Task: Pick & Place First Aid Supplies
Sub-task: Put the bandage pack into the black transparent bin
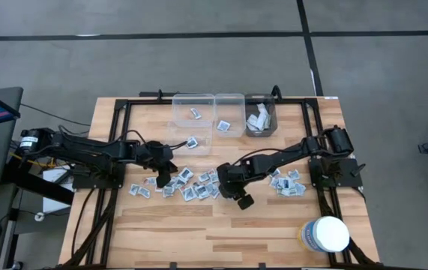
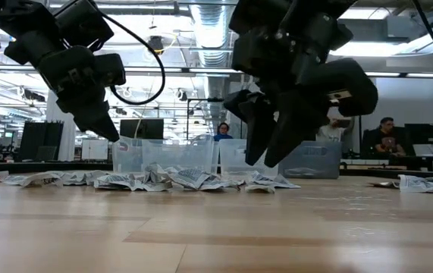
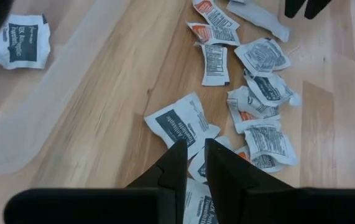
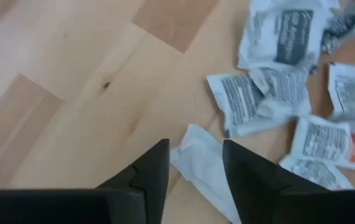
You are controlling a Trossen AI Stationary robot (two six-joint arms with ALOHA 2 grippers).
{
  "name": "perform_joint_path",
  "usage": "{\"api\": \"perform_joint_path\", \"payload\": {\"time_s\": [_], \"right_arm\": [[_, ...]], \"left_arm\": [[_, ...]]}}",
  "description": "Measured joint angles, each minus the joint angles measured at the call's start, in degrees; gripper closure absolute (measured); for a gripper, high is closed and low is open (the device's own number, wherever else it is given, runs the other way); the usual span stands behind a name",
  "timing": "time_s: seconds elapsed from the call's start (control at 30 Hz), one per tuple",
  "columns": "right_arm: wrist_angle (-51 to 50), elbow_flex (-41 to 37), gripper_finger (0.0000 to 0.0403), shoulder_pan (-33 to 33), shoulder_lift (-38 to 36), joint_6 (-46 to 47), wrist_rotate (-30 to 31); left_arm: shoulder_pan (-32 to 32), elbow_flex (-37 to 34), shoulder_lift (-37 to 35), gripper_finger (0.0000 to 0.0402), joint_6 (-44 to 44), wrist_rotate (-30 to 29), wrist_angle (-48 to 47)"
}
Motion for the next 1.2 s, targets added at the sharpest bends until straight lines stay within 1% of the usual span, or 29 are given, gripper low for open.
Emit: {"api": "perform_joint_path", "payload": {"time_s": [0.23,0.5,0.67,0.77,0.87,0.97,1.0,1.13,1.2], "right_arm": [[5.82,-3.76,0.0248,0.05,0.0,-0.49,0.02],[8.24,-7.14,0.027,0.84,1.17,-0.47,-0.01],[8.74,-7.12,0.0291,1.91,4.98,-0.47,0.24],[8.49,-7.04,0.0311,2.27,5.67,0.94,0.04],[8.83,-7.07,0.0344,2.34,5.51,2.43,0.2],[8.87,-7.31,0.0387,2.42,4.64,2.55,0.3],[8.98,-7.34,0.0394,2.41,4.07,2.56,0.31],[9.51,-6.92,0.0391,1.26,1.83,4.98,-0.05],[9.28,-6.64,0.0398,0.59,0.92,5.48,0.3]], "left_arm": [[0.0,0.0,0.0,0.0346,0.24,-0.07,0.23],[0.01,0.0,0.0,0.0346,0.24,-0.09,0.27],[0.0,0.0,0.0,0.0346,0.09,-0.05,0.31],[-0.18,0.0,0.0,0.0346,0.07,0.02,0.31],[-0.65,0.0,0.0,0.0346,0.06,0.04,0.31],[-0.72,0.0,0.0,0.0346,-0.16,0.04,0.33],[-0.7,0.0,0.0,0.0346,-0.17,0.04,0.33],[-0.7,0.0,0.0,0.0346,-0.32,0.04,0.63],[-0.7,0.0,0.0,0.0346,-0.37,0.04,0.72]]}}
